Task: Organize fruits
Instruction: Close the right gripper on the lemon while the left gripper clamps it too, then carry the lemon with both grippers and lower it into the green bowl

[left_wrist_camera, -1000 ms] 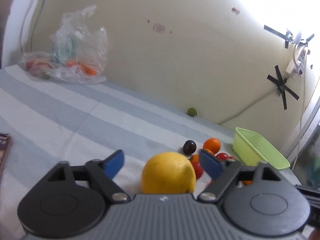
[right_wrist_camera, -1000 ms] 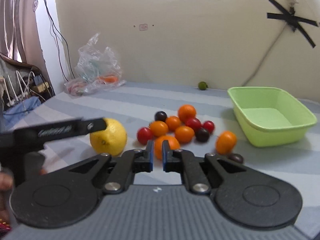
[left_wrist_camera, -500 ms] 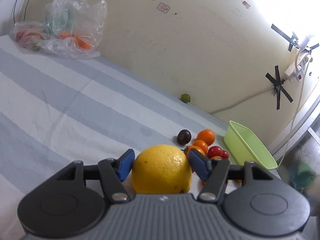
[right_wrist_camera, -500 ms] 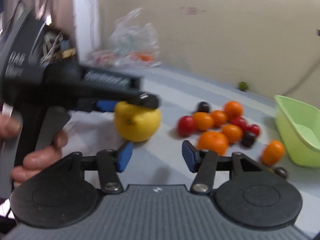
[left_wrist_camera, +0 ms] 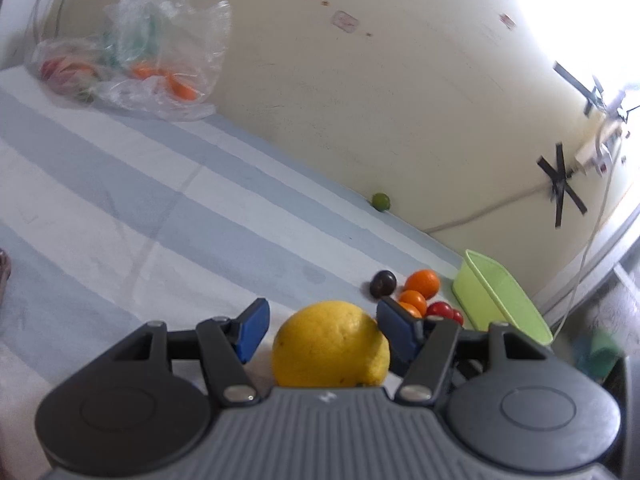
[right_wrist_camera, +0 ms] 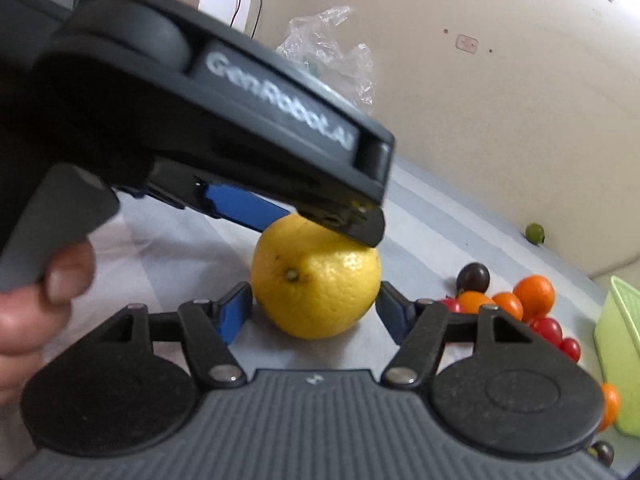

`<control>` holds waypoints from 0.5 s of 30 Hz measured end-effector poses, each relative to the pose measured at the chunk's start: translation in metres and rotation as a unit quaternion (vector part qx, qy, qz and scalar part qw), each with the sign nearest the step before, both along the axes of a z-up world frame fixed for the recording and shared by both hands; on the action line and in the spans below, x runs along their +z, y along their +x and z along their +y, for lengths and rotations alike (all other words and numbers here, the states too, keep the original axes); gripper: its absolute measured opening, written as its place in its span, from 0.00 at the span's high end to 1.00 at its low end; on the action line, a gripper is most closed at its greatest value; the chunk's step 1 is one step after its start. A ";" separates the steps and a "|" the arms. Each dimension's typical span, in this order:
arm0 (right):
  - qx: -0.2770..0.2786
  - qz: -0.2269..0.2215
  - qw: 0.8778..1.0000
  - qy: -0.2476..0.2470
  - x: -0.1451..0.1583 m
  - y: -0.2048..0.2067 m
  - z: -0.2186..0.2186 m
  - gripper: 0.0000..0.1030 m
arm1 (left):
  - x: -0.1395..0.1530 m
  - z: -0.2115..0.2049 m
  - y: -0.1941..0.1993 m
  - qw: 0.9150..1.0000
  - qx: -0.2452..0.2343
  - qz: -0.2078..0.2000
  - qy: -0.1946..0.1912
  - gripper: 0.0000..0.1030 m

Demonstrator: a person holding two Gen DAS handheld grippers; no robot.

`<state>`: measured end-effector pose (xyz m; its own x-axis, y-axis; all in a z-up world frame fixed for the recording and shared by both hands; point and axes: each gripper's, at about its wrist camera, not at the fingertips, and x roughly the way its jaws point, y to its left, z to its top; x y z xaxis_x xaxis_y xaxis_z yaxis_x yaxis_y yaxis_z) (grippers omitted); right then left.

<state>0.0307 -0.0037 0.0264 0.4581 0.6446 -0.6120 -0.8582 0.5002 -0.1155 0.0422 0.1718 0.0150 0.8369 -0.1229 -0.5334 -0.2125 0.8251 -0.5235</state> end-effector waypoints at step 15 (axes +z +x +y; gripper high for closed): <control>-0.033 0.114 0.993 0.012 0.022 0.010 -0.044 0.39 | 0.002 -0.041 -0.012 0.996 -0.072 0.006 -0.050 0.44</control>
